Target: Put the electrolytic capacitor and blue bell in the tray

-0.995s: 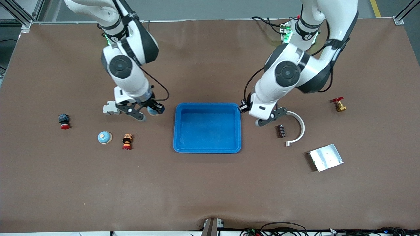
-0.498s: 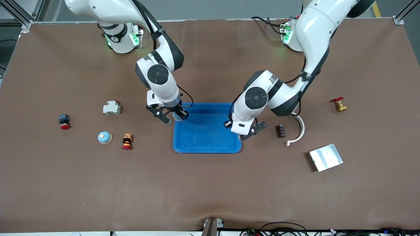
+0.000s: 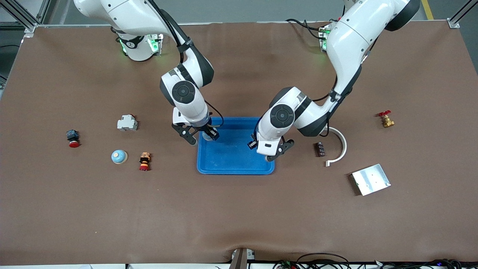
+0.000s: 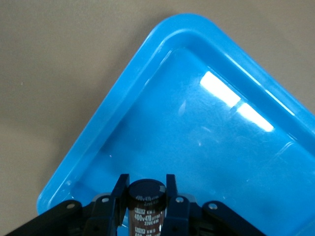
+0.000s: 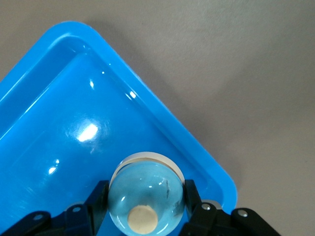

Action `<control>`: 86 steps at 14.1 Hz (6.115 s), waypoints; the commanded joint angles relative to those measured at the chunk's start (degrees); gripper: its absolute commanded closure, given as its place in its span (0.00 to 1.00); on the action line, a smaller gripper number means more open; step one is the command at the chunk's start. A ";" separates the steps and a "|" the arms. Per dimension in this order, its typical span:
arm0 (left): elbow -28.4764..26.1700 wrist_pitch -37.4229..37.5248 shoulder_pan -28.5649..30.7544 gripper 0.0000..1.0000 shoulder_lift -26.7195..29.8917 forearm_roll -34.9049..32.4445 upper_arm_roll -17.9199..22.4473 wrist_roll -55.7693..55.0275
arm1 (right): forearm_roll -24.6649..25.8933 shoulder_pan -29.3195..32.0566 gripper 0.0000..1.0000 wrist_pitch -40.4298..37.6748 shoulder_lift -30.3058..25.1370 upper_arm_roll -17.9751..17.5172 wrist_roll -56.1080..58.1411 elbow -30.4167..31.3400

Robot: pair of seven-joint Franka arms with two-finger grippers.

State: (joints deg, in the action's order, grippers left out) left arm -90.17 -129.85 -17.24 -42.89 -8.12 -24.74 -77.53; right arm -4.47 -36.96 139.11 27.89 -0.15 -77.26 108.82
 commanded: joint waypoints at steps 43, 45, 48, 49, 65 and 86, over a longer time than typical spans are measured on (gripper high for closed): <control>-20.30 -4.18 25.67 0.00 11.78 -14.29 -5.76 36.84 | 0.34 10.84 0.00 -29.14 -6.08 1.56 20.44 -10.83; -21.53 -4.97 26.90 0.00 11.60 -15.86 -5.76 36.84 | 0.52 15.40 0.00 -30.39 -8.45 1.64 31.68 -10.21; -23.03 -6.73 27.26 0.00 11.34 -17.01 -5.76 37.10 | 0.52 22.35 0.00 -30.39 -10.30 1.64 46.10 -10.47; -23.03 -7.26 27.52 0.00 11.08 -17.01 -5.76 37.28 | 0.52 24.63 0.00 -30.13 -10.40 1.64 50.15 -10.56; -26.02 -13.85 29.63 0.00 9.41 -17.10 -5.76 37.28 | -0.10 41.09 0.00 -7.04 -8.55 1.47 85.08 1.38; -26.02 -13.68 29.72 0.99 9.84 -17.10 -5.76 36.31 | -8.97 39.42 0.00 19.00 -3.89 1.12 84.21 16.25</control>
State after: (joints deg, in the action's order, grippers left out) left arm -115.86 -142.77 11.52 -33.87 -23.78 -29.83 -40.81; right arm -11.42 2.72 157.40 24.01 1.23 6.86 124.79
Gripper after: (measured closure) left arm 0.670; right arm 0.000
